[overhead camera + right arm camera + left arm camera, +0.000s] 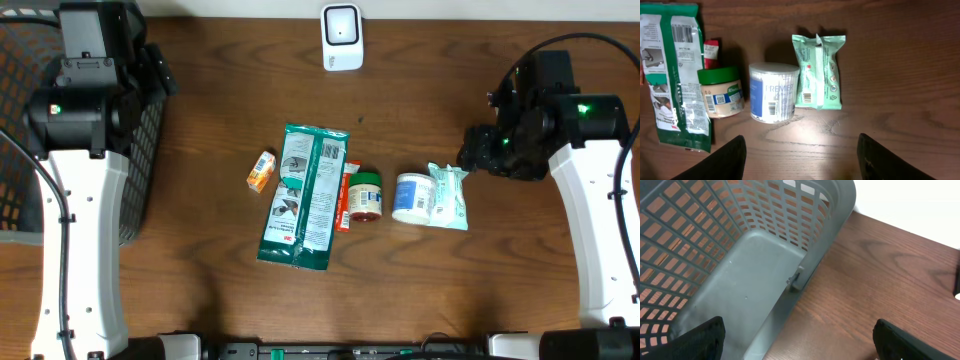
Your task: Scan the item barcode
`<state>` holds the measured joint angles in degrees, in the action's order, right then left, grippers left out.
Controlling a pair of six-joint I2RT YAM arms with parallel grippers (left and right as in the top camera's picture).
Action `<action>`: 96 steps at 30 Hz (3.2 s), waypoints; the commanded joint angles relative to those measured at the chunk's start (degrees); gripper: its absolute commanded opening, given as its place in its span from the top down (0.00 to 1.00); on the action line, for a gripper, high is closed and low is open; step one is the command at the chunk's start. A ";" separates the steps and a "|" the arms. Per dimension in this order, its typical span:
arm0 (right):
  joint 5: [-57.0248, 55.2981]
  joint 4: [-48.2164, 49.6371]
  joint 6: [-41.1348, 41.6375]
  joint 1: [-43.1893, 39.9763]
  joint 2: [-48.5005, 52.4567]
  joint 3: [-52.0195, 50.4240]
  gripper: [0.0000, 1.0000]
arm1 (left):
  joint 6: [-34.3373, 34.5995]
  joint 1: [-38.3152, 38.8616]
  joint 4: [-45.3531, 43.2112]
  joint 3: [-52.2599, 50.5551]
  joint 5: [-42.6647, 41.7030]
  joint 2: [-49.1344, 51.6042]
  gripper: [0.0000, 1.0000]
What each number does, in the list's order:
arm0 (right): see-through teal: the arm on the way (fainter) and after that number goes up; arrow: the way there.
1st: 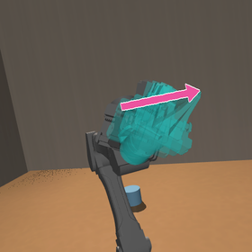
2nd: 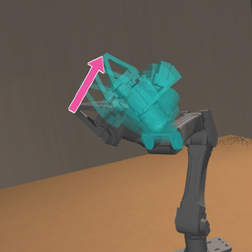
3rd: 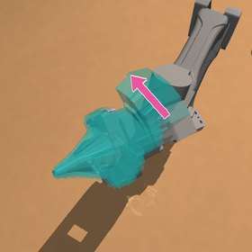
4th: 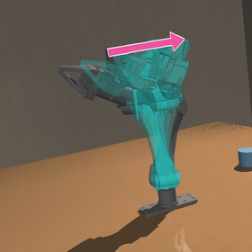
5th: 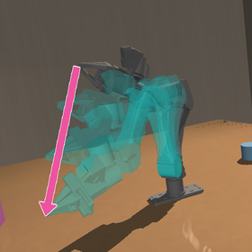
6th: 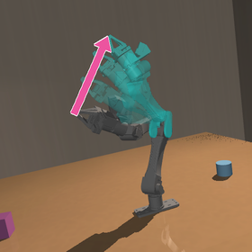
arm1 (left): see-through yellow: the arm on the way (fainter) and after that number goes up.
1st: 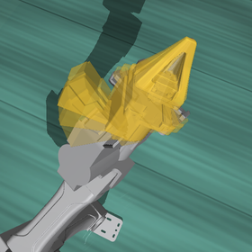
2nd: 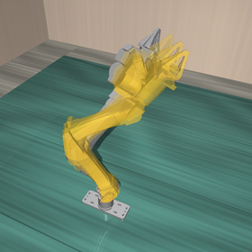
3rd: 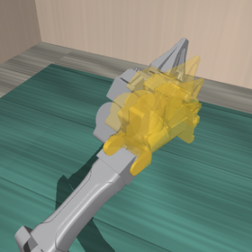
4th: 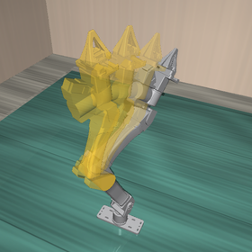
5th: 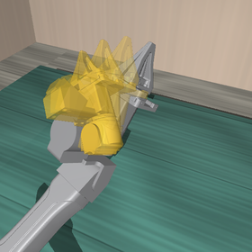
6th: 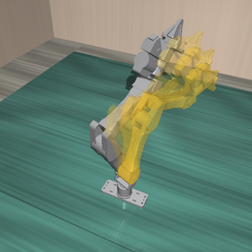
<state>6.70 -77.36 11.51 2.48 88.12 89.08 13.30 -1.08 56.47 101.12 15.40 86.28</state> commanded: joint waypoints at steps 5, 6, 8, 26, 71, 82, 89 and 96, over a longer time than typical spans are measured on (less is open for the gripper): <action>-0.22 -0.20 0.00 -0.13 -0.13 -1.31 0.31 | 0.13 -0.24 -0.02 0.37 0.96 0.09 0.10; -0.22 -0.17 0.00 -0.13 -0.13 -1.53 0.31 | 0.13 -0.24 -0.02 0.37 0.94 0.09 0.10; -0.20 0.24 0.00 -0.13 -0.13 -2.29 0.31 | 0.13 -0.24 -0.02 0.37 0.94 0.09 0.10; -0.15 6.64 3.34 -0.13 -0.13 -14.58 0.30 | 0.11 -0.24 -0.02 0.37 0.96 0.09 0.10; 3.08 11.85 3.61 -0.15 -0.13 -18.49 0.21 | 0.13 -0.24 -0.02 0.37 0.94 0.09 0.10; 3.08 12.04 3.63 -0.15 -0.13 -18.47 0.20 | 0.11 -0.24 -0.02 0.37 0.94 0.09 0.10; 3.08 12.09 3.63 -0.13 -0.13 -18.47 0.20 | 0.11 -0.24 -0.02 0.37 0.96 0.09 0.10; 3.08 11.72 3.65 -0.13 -0.13 -18.49 0.16 | 0.11 -0.24 -0.02 0.37 0.94 0.09 0.10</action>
<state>9.41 -65.49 15.07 2.48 88.12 70.76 13.30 -1.08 56.49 101.12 15.40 86.28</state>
